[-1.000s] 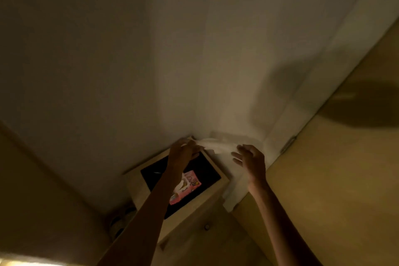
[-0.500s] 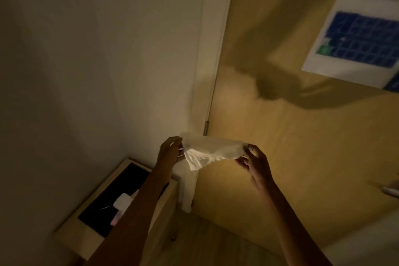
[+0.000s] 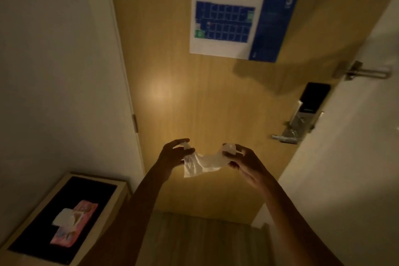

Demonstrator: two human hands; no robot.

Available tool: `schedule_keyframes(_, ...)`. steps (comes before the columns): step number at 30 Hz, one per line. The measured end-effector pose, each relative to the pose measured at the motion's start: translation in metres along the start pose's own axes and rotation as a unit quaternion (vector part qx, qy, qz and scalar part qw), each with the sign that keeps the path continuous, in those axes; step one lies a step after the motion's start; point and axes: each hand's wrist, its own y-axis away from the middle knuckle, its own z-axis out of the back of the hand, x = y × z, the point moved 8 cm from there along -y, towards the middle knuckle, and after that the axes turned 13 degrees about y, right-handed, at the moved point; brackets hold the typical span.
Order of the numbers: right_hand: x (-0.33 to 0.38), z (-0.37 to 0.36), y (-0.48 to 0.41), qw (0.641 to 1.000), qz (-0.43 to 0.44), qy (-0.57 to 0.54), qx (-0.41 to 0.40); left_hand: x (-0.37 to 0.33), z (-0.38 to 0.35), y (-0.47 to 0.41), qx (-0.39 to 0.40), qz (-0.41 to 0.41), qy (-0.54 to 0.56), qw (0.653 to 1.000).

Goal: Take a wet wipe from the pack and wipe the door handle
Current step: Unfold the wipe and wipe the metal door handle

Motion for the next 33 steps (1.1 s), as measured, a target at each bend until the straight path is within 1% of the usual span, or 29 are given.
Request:
schedule_keyframes(3,0.004,0.055,0.017,0.996,0.036,0.06,-0.047,0.015,-0.031,0.007,0.012,0.009,-0.044,0.999)
schedule_keyframes(6,0.02,0.101,0.028,0.983,0.084,0.138,-0.087,0.031,-0.062,0.013,0.05,0.046,-0.095,0.993)
schedule_keyframes(9,0.042,0.121,0.038,0.961,0.142,0.226,-0.068,0.043,-0.099,0.015,0.113,0.072,-0.153,0.979)
schedule_keyframes(13,0.066,0.129,0.044,0.946,0.183,0.269,-0.01,0.052,-0.149,0.015,0.182,0.08,-0.222,0.955)
schedule_keyframes(16,0.077,0.137,0.041,0.94,0.185,0.285,0.006,0.052,-0.175,0.009,0.182,0.06,-0.284,0.94)
schedule_keyframes(18,0.082,0.144,0.037,0.94,0.184,0.288,0.007,0.047,-0.186,-0.001,0.158,0.024,-0.328,0.931)
schedule_keyframes(21,0.082,0.157,0.028,0.938,0.183,0.293,0.011,0.037,-0.194,-0.017,0.121,-0.02,-0.324,0.938)
schedule_keyframes(24,0.072,0.178,0.014,0.946,0.155,0.285,-0.004,0.024,-0.206,-0.025,0.132,-0.057,-0.317,0.937)
schedule_keyframes(26,0.055,0.193,0.004,0.959,0.116,0.258,0.003,0.015,-0.215,-0.033,0.131,-0.064,-0.303,0.942)
schedule_keyframes(29,0.015,0.211,-0.008,0.989,0.021,0.134,0.063,0.002,-0.231,-0.046,0.129,-0.069,-0.302,0.942)
schedule_keyframes(31,-0.006,0.213,-0.013,0.988,-0.012,0.085,0.128,-0.005,-0.239,-0.052,0.127,-0.07,-0.301,0.943)
schedule_keyframes(33,-0.018,0.211,-0.018,0.983,-0.024,0.068,0.169,-0.011,-0.246,-0.058,0.135,-0.061,-0.288,0.946)
